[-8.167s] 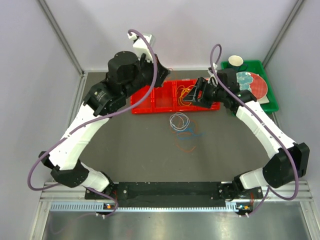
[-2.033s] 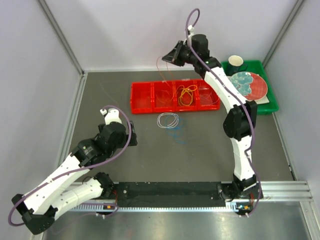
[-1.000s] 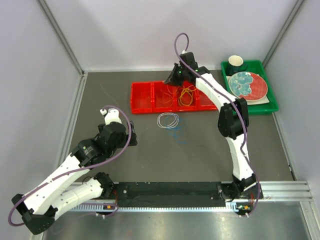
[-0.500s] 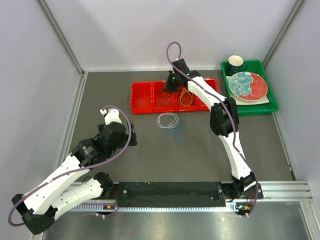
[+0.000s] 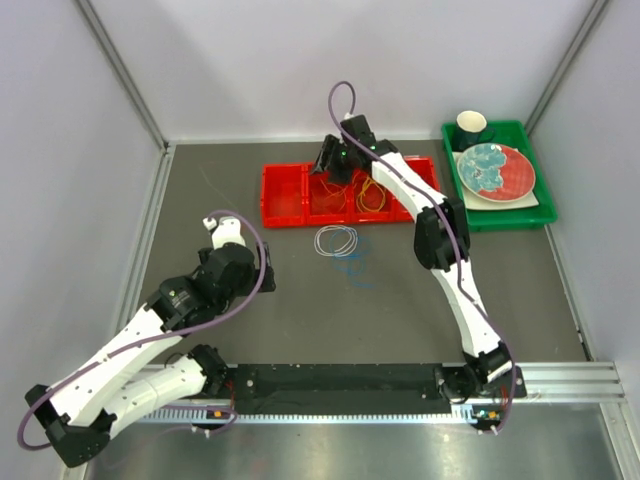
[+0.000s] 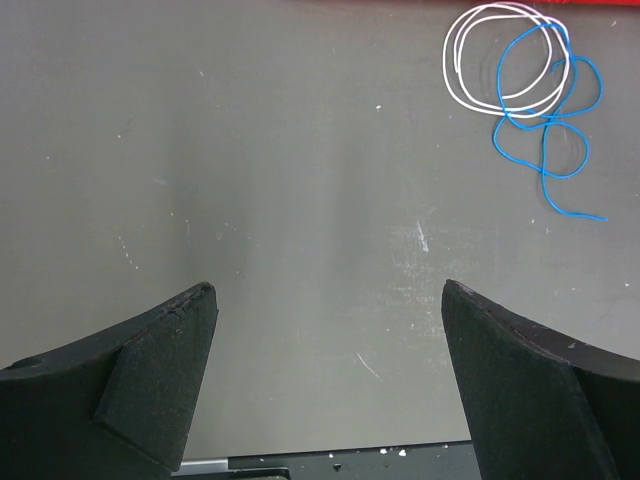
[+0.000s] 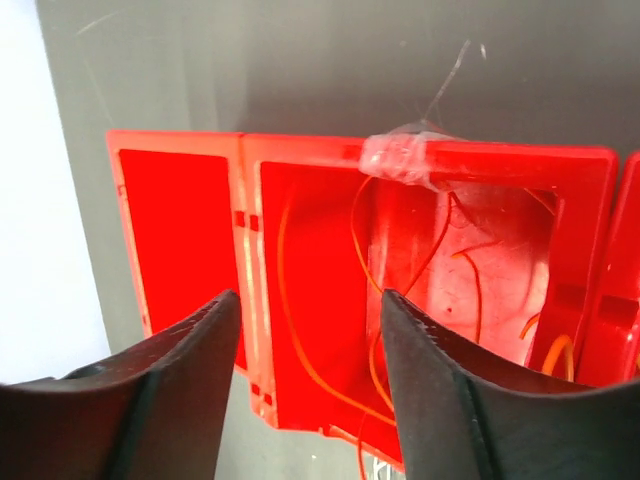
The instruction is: Untangle the cables
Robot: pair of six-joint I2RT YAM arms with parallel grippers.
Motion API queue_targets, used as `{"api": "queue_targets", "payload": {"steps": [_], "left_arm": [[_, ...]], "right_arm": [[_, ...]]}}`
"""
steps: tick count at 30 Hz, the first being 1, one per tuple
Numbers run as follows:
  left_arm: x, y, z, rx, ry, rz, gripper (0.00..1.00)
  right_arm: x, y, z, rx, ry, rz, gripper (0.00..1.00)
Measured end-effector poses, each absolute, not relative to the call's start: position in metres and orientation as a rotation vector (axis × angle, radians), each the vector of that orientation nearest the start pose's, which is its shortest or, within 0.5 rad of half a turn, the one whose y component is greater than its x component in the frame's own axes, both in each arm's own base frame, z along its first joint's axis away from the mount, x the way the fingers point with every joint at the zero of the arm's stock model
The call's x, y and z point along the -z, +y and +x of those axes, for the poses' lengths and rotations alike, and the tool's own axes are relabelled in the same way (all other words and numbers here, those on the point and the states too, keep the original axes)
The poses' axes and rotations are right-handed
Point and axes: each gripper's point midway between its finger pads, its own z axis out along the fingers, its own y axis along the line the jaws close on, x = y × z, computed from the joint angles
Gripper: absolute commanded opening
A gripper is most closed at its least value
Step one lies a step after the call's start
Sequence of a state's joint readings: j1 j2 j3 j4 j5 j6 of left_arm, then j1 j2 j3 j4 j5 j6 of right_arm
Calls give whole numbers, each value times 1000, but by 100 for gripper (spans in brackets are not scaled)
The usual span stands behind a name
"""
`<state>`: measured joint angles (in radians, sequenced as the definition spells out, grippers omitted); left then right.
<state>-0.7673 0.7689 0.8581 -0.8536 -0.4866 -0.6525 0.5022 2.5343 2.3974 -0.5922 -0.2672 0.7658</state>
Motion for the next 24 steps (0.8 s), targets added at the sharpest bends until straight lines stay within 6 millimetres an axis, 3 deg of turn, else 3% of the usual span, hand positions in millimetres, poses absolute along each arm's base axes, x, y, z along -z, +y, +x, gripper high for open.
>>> {"api": "queue_targets", "payload": {"steps": [5, 11, 15, 18, 24], "left_arm": [[-185, -110, 200, 191, 2243, -104, 97], [-185, -110, 200, 190, 2243, -104, 97], [-185, -110, 200, 190, 2243, -104, 96], [-185, -110, 200, 190, 2243, -104, 96], [-186, -109, 199, 196, 2236, -106, 97]], "right_arm": [[-139, 375, 526, -940, 2413, 144, 64], [-201, 363, 521, -917, 2316, 105, 63], [-227, 349, 518, -856, 2278, 95, 59], [-228, 338, 515, -783, 2284, 96, 53], [-182, 306, 499, -554, 2434, 128, 48]]}}
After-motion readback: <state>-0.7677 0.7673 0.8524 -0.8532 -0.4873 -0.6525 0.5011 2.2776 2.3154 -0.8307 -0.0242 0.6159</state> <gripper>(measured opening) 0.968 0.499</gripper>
